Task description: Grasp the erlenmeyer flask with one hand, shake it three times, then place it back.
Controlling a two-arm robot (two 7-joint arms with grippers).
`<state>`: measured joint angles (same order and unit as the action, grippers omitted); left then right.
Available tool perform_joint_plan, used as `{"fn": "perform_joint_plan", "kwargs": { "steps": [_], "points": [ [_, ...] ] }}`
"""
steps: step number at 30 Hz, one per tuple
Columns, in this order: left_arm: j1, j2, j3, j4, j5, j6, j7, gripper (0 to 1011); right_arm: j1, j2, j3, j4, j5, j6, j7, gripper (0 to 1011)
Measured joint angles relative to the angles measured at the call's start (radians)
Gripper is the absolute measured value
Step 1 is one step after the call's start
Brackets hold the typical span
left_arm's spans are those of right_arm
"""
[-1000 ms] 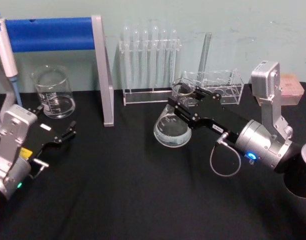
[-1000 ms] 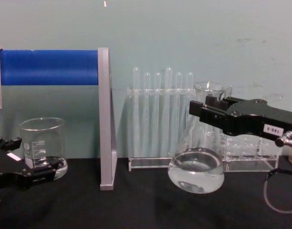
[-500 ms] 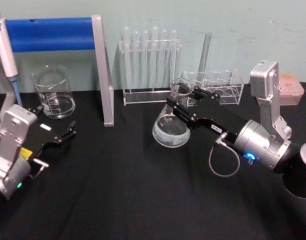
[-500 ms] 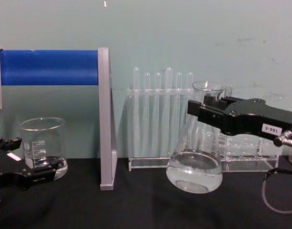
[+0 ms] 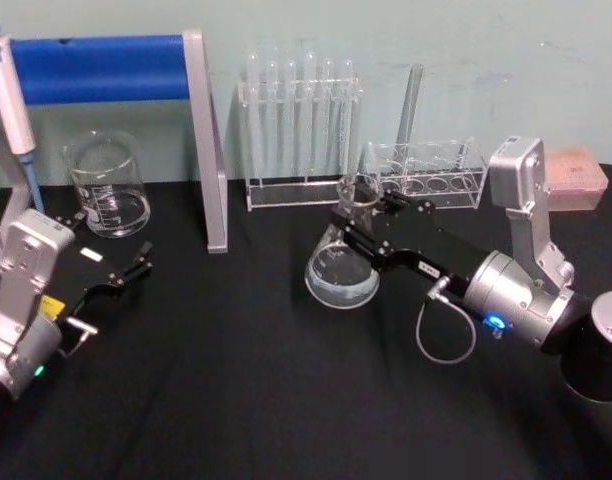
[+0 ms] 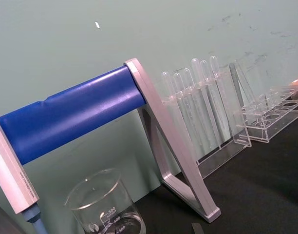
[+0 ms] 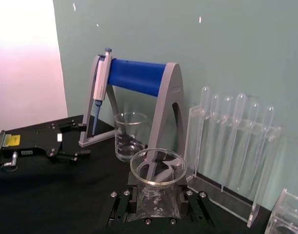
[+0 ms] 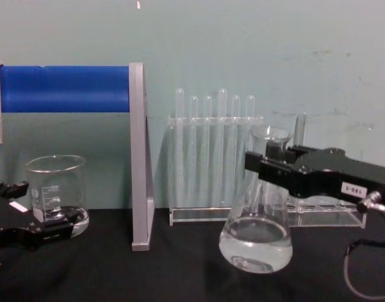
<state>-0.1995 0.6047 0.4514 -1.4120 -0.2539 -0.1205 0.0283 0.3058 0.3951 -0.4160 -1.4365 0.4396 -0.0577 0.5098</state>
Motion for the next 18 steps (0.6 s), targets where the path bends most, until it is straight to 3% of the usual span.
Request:
{"fn": "perform_joint_plan", "kwargs": {
  "steps": [18],
  "points": [
    [0.000,0.000,0.000,0.000,0.000,0.000,0.000,1001,0.033,-0.009,-0.033,0.106,-0.023,-0.016,0.047,456]
  ]
}}
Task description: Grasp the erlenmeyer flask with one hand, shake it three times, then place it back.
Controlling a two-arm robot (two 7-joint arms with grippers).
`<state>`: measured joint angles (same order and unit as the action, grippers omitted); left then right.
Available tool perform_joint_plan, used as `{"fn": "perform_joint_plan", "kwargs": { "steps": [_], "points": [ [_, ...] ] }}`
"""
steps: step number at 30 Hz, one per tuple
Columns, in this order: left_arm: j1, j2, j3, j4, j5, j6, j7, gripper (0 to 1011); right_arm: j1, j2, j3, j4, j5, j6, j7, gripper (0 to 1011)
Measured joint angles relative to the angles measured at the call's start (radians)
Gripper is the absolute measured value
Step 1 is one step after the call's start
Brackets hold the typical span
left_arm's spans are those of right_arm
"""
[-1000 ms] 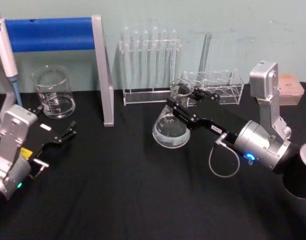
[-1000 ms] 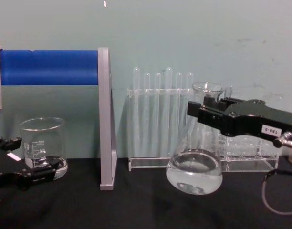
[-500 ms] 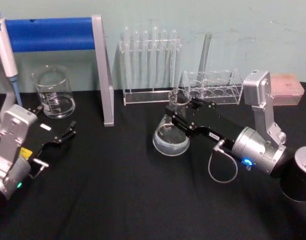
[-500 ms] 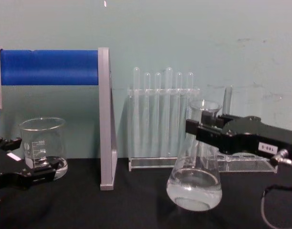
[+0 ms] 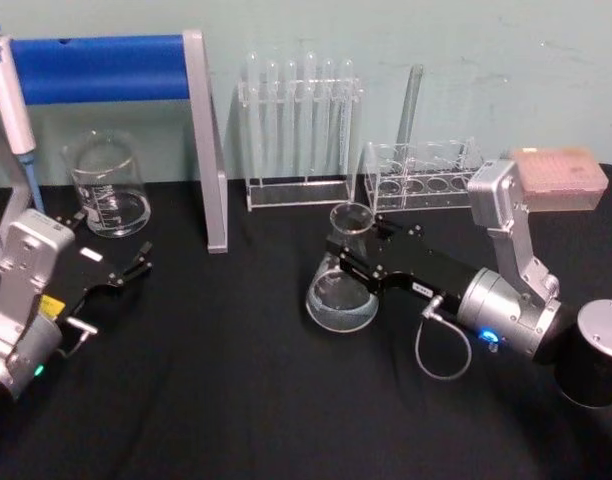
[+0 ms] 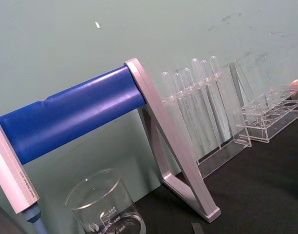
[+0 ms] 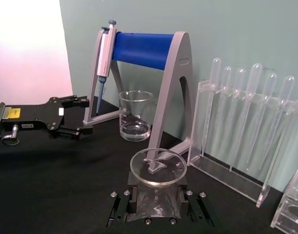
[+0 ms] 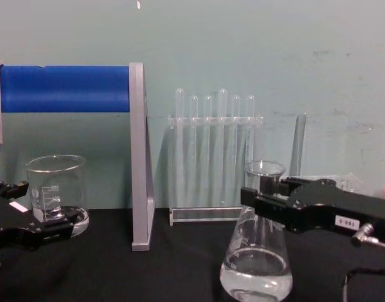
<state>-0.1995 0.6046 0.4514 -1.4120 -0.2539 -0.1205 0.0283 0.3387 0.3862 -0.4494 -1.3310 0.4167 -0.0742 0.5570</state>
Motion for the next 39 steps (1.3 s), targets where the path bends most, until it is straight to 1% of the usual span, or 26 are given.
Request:
{"fn": "perform_joint_plan", "kwargs": {
  "steps": [17,39],
  "points": [
    [0.000,0.000,0.000,0.000,0.000,0.000,0.000,1001,0.019,0.000,-0.019,0.036,0.005,-0.008,0.039,456],
    [0.000,0.000,0.000,0.000,0.000,0.000,0.000,1001,0.030,0.002,-0.035,0.057,0.005,-0.007,0.049,456]
  ]
}}
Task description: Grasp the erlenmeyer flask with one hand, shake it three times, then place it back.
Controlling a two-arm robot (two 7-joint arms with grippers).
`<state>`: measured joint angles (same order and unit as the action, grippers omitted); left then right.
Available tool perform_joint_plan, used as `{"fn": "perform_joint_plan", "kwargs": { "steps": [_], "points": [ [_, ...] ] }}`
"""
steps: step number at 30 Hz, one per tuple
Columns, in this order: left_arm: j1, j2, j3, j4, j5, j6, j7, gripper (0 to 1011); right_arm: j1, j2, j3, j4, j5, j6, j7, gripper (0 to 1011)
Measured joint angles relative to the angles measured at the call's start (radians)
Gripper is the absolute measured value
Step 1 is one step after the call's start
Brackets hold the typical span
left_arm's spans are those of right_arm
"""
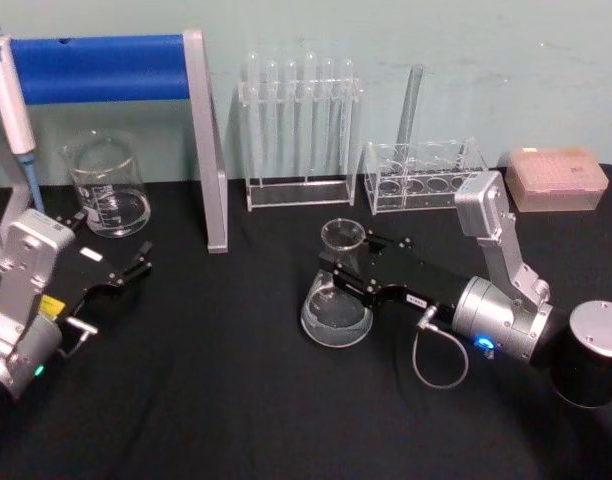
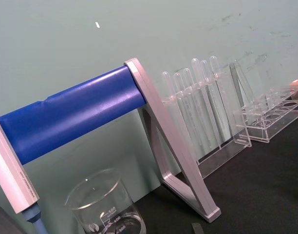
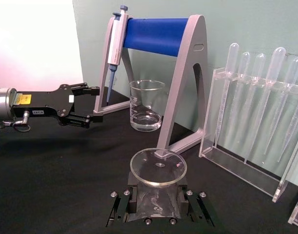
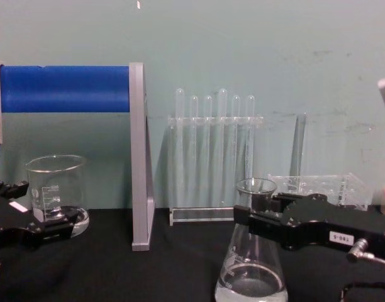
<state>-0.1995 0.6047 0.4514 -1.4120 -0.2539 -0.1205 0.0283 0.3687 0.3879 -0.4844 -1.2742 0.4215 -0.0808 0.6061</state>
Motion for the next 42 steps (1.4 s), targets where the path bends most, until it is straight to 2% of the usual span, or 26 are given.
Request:
{"fn": "perform_joint_plan", "kwargs": {
  "steps": [42],
  "points": [
    [0.000,0.000,0.000,0.000,0.000,0.000,0.000,1001,0.004,-0.001,-0.008,0.009,-0.001,0.011,-0.002,456]
  ]
}}
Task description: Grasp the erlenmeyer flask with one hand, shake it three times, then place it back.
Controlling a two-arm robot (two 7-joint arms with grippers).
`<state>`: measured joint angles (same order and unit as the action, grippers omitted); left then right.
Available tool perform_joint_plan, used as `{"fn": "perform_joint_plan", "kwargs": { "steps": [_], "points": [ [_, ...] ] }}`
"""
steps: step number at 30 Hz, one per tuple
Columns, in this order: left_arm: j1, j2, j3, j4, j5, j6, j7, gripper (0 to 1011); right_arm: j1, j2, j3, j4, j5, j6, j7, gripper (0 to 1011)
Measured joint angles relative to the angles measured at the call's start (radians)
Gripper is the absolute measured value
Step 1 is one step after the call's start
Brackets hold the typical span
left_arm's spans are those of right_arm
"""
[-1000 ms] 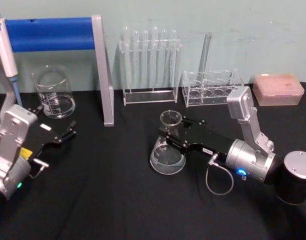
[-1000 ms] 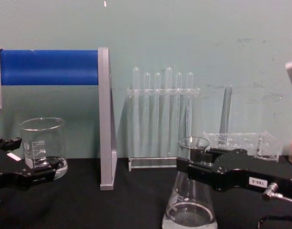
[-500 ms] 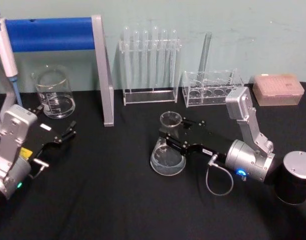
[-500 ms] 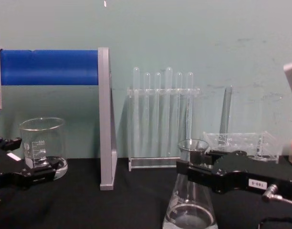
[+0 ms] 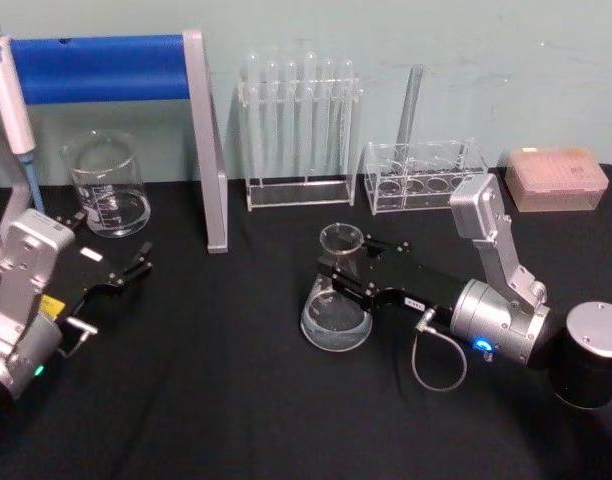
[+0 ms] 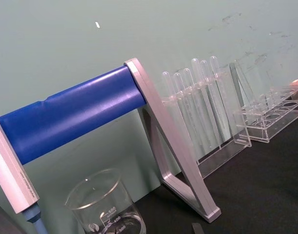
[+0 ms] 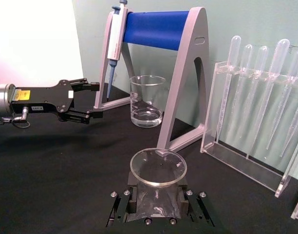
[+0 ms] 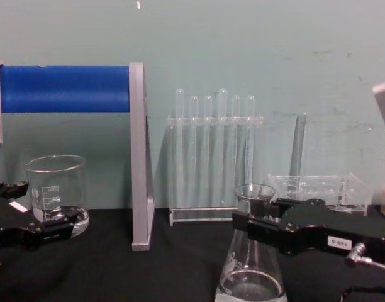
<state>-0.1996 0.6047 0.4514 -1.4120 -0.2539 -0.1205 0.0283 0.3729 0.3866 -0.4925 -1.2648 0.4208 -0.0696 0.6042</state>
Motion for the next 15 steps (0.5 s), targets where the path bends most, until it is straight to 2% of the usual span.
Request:
{"fn": "perform_joint_plan", "kwargs": {
  "steps": [15],
  "points": [
    [0.000,0.000,0.000,0.000,0.000,0.000,0.000,1001,0.000,0.000,0.001,-0.001,0.000,0.000,0.000,456]
  ]
}}
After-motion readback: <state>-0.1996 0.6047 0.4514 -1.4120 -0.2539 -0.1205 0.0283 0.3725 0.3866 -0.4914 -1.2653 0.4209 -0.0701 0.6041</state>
